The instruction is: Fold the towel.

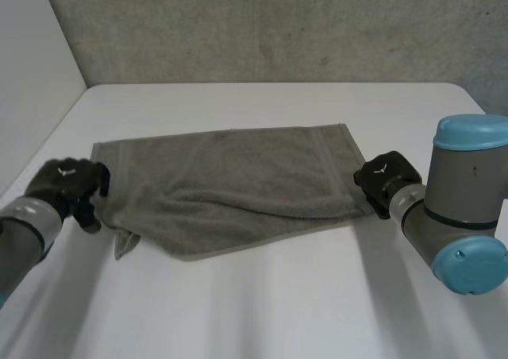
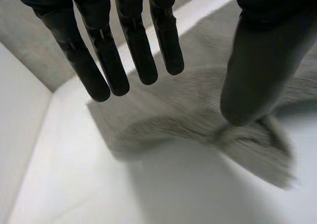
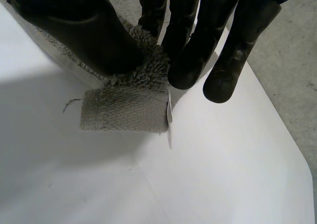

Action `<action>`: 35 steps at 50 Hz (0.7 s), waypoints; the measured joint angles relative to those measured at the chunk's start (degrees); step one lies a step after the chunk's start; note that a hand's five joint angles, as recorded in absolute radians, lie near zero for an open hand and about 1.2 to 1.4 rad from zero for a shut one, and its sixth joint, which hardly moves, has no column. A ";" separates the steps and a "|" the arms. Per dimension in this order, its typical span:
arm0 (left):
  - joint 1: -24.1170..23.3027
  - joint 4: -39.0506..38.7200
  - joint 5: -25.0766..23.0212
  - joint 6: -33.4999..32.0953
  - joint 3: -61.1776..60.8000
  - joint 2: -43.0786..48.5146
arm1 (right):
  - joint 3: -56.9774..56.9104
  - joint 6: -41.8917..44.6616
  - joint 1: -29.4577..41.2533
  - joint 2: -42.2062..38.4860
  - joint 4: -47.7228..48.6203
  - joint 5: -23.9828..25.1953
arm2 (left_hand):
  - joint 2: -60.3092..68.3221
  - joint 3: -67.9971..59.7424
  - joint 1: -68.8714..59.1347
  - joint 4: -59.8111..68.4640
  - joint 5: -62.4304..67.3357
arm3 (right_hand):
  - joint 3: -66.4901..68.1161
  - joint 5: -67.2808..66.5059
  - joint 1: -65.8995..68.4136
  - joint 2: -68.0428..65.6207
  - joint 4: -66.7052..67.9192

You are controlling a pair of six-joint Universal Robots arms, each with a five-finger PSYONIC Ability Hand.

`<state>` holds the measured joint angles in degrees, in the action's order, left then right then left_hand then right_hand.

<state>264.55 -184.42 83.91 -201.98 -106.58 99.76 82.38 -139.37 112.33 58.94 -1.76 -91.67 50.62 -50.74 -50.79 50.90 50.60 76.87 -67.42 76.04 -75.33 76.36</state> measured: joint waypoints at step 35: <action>-1.29 2.14 -2.02 -3.78 5.00 12.21 | 0.43 0.46 -0.01 -0.13 0.00 0.04 | -4.96 4.94 4.26 -4.55 -5.07 | 0.01 0.00 0.00 0.00 0.00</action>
<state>263.26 -182.29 81.89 -205.76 -101.59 111.98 82.80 -138.91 112.32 58.81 -1.76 -91.63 45.66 -45.81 -46.53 46.35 45.53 76.88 -67.42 76.03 -75.33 76.36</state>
